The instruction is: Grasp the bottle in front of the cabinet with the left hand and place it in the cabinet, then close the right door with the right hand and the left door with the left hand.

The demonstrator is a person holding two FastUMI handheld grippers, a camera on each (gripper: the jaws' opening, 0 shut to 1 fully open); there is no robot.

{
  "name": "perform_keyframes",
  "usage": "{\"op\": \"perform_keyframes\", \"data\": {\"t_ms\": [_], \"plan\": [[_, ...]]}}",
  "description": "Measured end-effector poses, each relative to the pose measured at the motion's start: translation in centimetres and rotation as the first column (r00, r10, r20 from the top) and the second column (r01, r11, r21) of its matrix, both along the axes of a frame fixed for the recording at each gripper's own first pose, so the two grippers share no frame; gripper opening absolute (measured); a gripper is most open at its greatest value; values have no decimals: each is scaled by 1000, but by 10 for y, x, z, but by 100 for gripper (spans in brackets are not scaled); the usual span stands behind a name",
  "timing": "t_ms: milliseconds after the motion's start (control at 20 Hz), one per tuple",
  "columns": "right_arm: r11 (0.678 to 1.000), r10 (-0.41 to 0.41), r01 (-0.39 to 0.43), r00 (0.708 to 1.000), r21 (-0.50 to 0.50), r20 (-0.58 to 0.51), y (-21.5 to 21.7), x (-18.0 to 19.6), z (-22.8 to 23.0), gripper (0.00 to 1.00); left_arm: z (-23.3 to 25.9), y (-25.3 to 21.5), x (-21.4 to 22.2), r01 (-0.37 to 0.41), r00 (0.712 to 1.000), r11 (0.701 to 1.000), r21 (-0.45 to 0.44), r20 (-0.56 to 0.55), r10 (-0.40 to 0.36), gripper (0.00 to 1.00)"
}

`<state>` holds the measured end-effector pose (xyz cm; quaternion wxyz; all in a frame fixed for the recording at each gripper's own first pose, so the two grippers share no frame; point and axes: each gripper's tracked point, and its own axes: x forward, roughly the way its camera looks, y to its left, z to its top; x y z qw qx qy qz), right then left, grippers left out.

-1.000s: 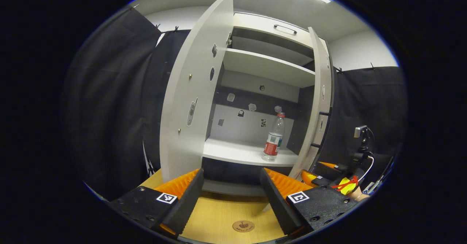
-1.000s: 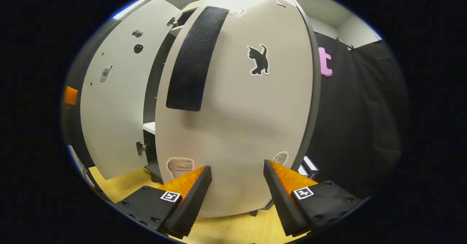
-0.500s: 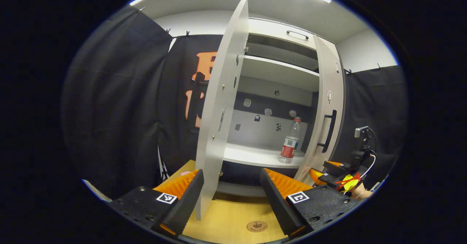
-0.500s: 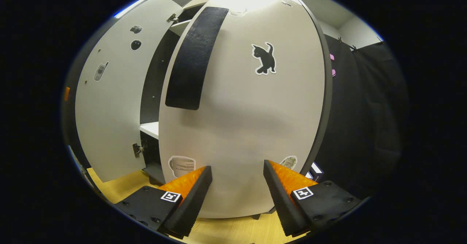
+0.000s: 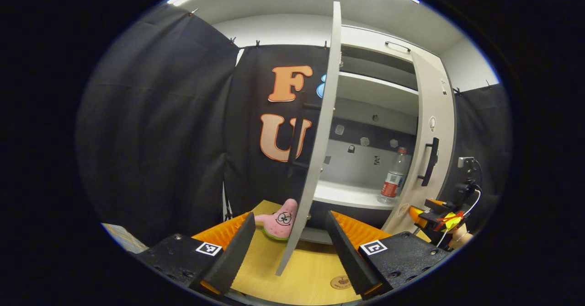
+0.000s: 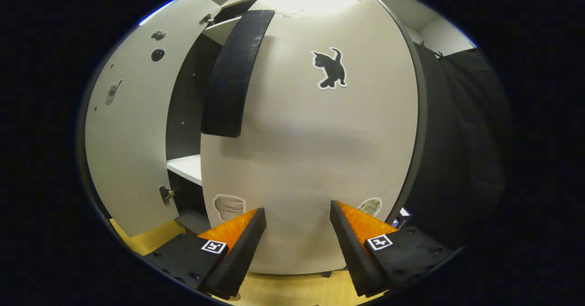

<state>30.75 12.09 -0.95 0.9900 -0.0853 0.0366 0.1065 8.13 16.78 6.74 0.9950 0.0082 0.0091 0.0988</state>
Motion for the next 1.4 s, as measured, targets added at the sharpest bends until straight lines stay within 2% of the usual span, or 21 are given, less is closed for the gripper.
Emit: {"op": "perform_keyframes", "data": {"t_ms": [50,450,800,1250,1400], "plan": [[1000,-3,3,1000,2,-2,0,2,0,95,-2,6,-2,-15,1000,1000,1,-2,15,92],[1000,-27,27,1000,-9,-3,19,16,-9,96,-12,41,13,-100,995,995,-2,-6,100,94],[998,-51,51,999,39,-13,8,14,-5,97,-20,45,43,-81,996,997,-2,-29,81,95],[996,-69,67,997,64,23,-9,-39,16,97,-20,35,41,-68,997,998,12,-41,68,94],[995,-72,68,997,76,41,-19,-59,25,97,-23,25,39,-41,998,999,-12,-44,40,94]]}}
